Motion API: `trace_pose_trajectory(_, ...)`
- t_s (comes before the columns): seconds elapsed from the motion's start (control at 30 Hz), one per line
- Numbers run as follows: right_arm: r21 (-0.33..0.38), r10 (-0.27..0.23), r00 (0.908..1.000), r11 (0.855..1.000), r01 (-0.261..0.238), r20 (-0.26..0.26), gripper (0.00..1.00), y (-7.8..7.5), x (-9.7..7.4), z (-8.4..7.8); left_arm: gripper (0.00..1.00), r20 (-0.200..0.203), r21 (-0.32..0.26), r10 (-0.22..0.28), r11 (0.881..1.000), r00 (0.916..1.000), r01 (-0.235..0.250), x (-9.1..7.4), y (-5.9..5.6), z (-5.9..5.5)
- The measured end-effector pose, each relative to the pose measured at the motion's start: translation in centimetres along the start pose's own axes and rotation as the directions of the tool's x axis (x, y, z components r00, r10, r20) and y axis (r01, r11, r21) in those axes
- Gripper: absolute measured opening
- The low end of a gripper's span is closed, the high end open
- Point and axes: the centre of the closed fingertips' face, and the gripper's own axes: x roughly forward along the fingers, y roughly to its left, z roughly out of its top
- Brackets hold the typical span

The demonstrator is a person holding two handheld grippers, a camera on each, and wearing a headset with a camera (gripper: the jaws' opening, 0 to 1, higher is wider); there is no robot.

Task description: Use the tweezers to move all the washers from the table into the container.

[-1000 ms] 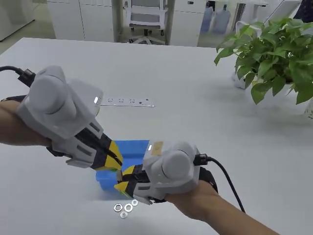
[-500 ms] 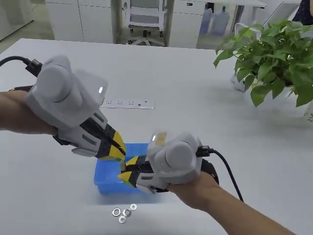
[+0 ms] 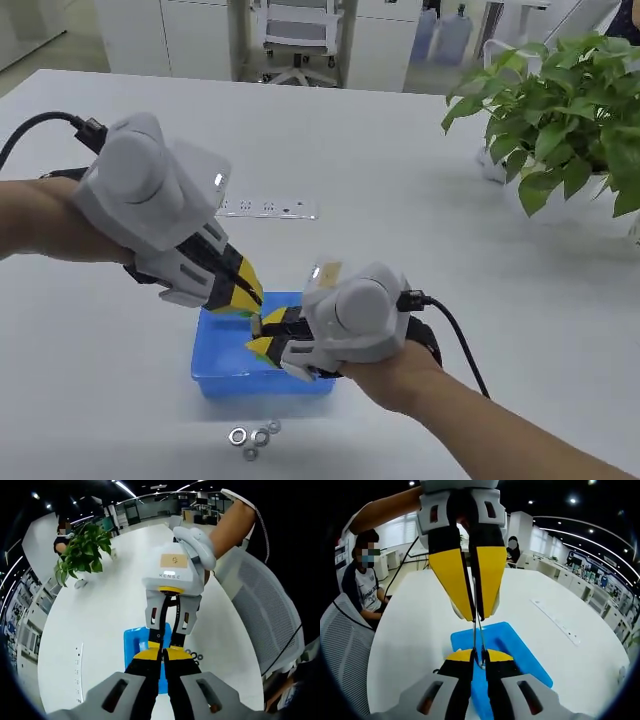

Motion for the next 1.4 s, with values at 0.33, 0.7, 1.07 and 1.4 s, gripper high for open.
trace_pose_trajectory(0.33, 0.023, 0.005, 0.9997, 1.000, -0.005, -0.024, 0.10, -1.0, 1.1, -1.5, 0.06, -0.008, -0.008, -0.010, 1.000, 0.9999, 0.010, 1.5, 1.1, -1.1)
trace_pose_trajectory(0.7, 0.041, 0.035, 0.9984, 0.999, -0.033, -0.045, 0.11, -1.7, 1.8, -2.9, 0.06, -0.010, -0.025, -0.016, 1.000, 0.9998, 0.015, 2.8, 1.9, -1.9)
trace_pose_trajectory(1.07, 0.038, 0.041, 0.9977, 0.999, -0.039, -0.054, 0.11, -1.8, 1.9, -3.3, 0.06, -0.010, -0.027, -0.012, 1.000, 0.9999, 0.011, 3.1, 2.0, -2.1)
trace_pose_trajectory(1.4, 0.035, 0.031, 0.9982, 0.999, -0.029, -0.051, 0.11, -1.8, 1.7, -3.0, 0.06, -0.010, -0.023, -0.005, 1.000, 0.9999, 0.005, 2.8, 2.0, -1.9)
